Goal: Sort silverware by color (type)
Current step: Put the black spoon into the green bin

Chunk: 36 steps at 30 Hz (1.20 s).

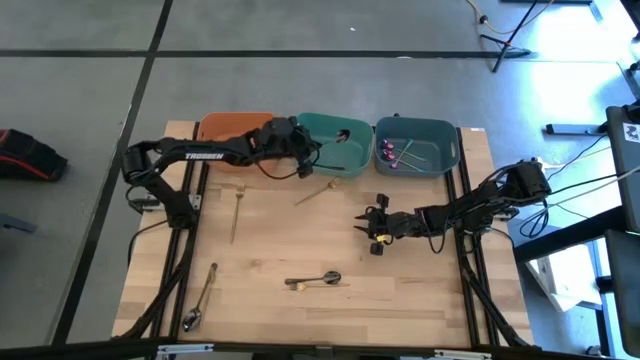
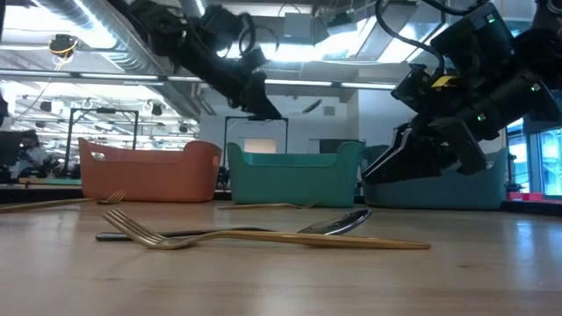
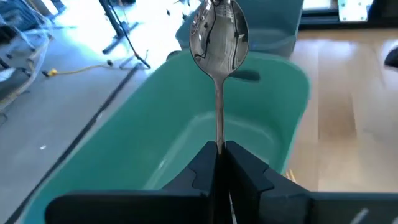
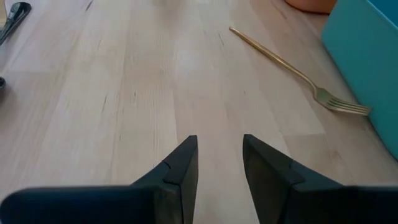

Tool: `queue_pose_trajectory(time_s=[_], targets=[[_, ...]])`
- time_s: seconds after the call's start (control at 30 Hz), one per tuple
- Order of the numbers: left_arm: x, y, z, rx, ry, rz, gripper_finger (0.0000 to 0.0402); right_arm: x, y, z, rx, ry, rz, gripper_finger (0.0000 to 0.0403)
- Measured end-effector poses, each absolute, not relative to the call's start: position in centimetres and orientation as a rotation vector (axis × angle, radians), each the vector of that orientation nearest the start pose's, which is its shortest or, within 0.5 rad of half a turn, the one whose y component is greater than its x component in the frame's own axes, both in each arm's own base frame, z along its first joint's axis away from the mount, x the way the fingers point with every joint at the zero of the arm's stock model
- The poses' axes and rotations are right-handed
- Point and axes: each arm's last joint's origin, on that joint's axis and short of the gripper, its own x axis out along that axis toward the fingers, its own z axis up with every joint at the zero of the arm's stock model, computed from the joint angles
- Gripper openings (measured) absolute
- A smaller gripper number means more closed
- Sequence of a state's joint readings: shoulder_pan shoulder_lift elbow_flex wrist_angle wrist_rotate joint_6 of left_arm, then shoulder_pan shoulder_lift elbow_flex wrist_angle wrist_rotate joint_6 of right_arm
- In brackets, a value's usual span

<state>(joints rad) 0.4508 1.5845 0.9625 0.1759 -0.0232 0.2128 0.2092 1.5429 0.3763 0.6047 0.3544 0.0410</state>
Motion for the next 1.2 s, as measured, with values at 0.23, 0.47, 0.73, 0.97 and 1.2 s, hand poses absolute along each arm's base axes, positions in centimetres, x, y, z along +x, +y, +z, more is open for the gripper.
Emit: queue_pose_trajectory(time_s=[0.23,0.47,0.73,0.97,1.2], targets=[[31.5,17.4,20.9,0.109,0.485,0.422,0.0028,24.2,4.1,11.6,-0.073,0.52,-0.162,0.0117],[31.4,19.4,18.8,0.156,0.526,0.46,0.0029,24.4,4.2,12.0,-0.059,0.476,-0.161,0.0117],[31.5,20.6,16.4,0.134,0.562,0.473,0.0029,24.5,4.2,12.2,-0.056,0.454,-0.16,0.0117],[31.6,20.5,16.4,0.138,0.559,0.469,0.003,24.5,4.2,12.2,-0.064,0.455,-0.161,0.0117],[31.4,20.5,16.4,0.119,0.582,0.524,0.0081,24.5,4.2,12.2,-0.065,0.455,-0.161,0.0117]])
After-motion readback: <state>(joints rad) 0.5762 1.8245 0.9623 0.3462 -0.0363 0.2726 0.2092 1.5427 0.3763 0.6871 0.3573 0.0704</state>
